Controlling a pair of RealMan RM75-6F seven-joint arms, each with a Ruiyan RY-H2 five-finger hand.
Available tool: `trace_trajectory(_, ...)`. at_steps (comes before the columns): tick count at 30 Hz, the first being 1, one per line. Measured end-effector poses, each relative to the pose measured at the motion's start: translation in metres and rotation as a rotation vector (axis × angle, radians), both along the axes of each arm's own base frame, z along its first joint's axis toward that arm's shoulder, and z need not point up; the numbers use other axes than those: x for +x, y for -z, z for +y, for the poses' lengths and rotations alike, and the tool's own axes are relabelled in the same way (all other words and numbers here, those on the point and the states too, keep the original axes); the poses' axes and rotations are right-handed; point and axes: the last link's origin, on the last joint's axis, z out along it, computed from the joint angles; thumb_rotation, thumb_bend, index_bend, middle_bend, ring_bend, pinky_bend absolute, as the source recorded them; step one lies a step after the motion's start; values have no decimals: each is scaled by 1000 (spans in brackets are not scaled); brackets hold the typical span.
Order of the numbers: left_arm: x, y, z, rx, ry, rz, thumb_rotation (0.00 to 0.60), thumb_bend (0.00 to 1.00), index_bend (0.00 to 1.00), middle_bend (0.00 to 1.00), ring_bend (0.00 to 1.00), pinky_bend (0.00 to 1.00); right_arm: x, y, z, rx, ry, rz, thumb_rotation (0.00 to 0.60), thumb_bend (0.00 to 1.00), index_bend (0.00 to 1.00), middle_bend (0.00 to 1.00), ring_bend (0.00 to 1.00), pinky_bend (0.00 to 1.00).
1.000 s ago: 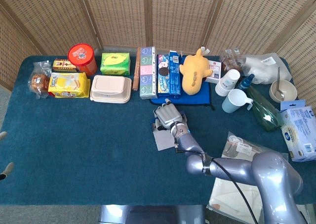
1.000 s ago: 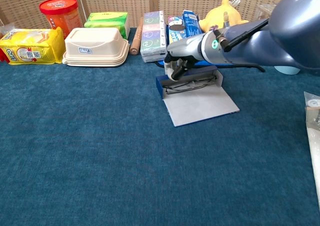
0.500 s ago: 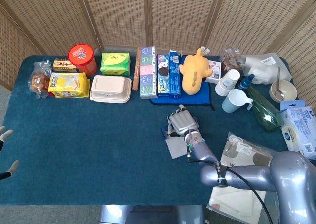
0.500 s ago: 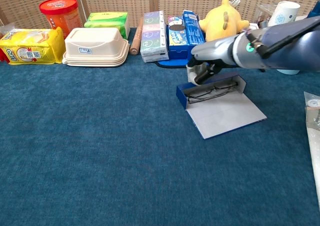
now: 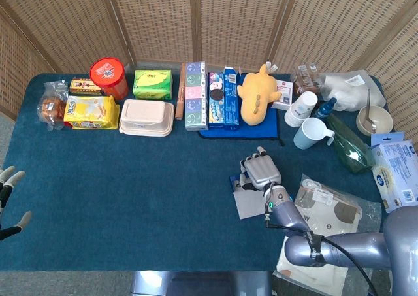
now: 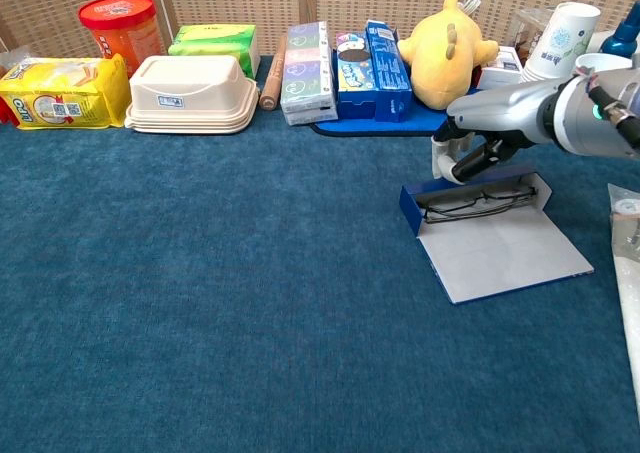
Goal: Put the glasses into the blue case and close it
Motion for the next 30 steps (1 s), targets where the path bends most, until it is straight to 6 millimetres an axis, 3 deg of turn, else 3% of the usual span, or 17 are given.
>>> trace_trajectory(11, 4, -2, -4, 8, -3, 4, 600, 279, 95, 56, 0, 0, 13, -11, 5, -36, -92, -75, 213, 585, 326, 301, 183, 75)
trace_trajectory(17, 5, -1, -4, 4, 1, 4, 600, 279, 94, 56, 0, 0, 2, -14, 0, -52, -57, -70, 216, 568, 322, 300, 183, 75)
trace_trajectory(30, 5, 1, -1, -3, 0, 5, 600, 280, 93, 55, 0, 0, -45, -32, -30, -106, 114, 18, 211, 576, 322, 302, 192, 77)
